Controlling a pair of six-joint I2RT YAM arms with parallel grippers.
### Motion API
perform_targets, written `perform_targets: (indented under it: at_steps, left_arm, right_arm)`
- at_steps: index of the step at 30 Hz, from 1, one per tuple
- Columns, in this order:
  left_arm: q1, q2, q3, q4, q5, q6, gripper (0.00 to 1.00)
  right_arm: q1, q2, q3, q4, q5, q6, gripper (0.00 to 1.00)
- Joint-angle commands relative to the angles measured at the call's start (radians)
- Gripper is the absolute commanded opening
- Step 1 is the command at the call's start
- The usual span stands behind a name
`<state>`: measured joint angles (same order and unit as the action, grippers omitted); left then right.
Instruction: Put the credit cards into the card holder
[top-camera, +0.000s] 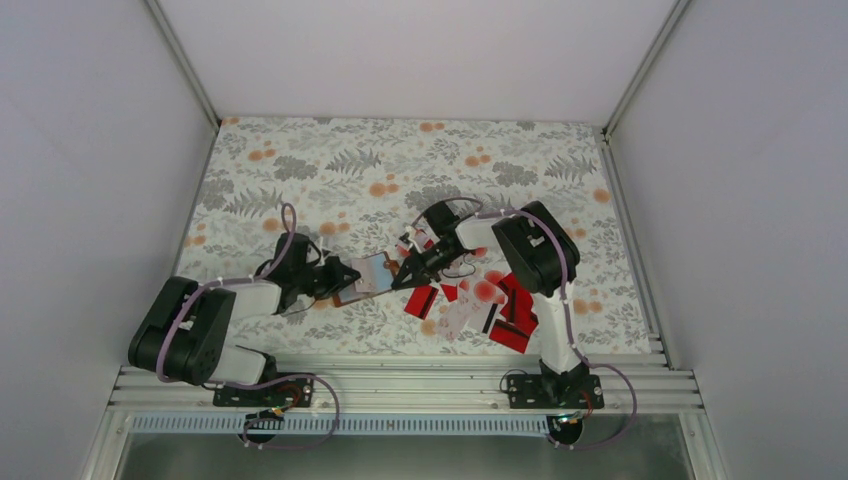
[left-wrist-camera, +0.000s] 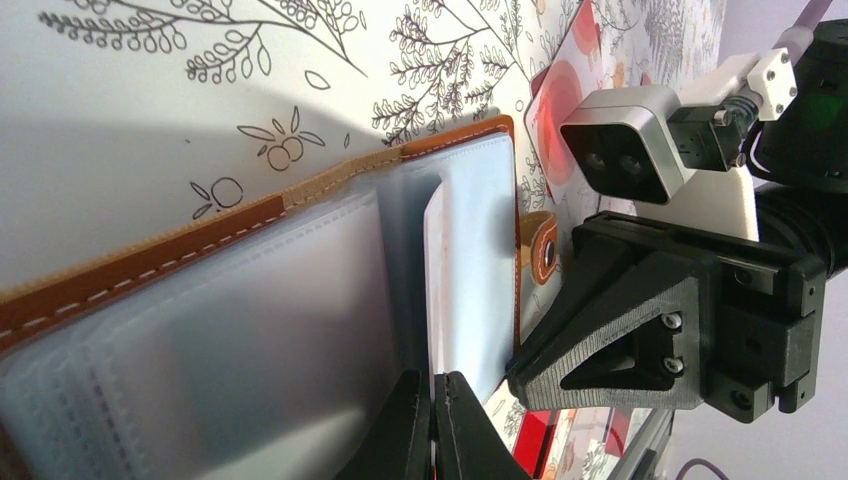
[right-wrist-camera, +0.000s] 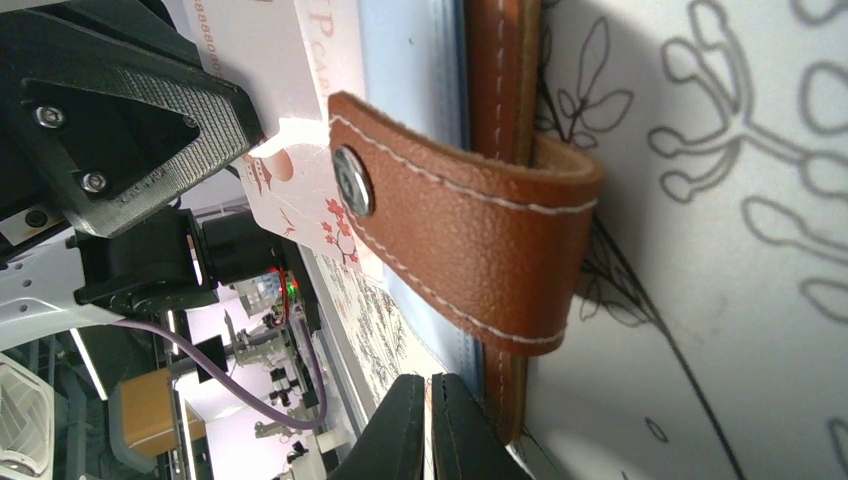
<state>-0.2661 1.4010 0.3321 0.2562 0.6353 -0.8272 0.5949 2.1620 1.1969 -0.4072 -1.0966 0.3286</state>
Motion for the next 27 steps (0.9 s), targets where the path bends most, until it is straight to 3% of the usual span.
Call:
perform_targets:
  at_steps: [1,13,22,27]
  left_arm:
    - [-0.021,0.001,-0.029,0.034,-0.015,-0.053,0.02]
    - [-0.062,0.044,0.005,-0.003,-0.059,-0.053,0.02]
    - [-0.068,0.039,0.019,-0.053,-0.078,-0.03,0.02]
    - [-0.068,0.032,0.031,-0.08,-0.081,-0.018,0.02]
  right_arm:
    - [-0.002,0.033,-0.056,-0.061,0.088,0.016,0.04]
    - [-0.008,-0.06,0.018,-0.123,0.104,0.006,0.05]
    - [-0.018,-0.109,0.113,-0.229,0.216,-0.066,0.2]
    - [-0.017,-0.083,0.108,-0.203,0.273,-0.047,0.16]
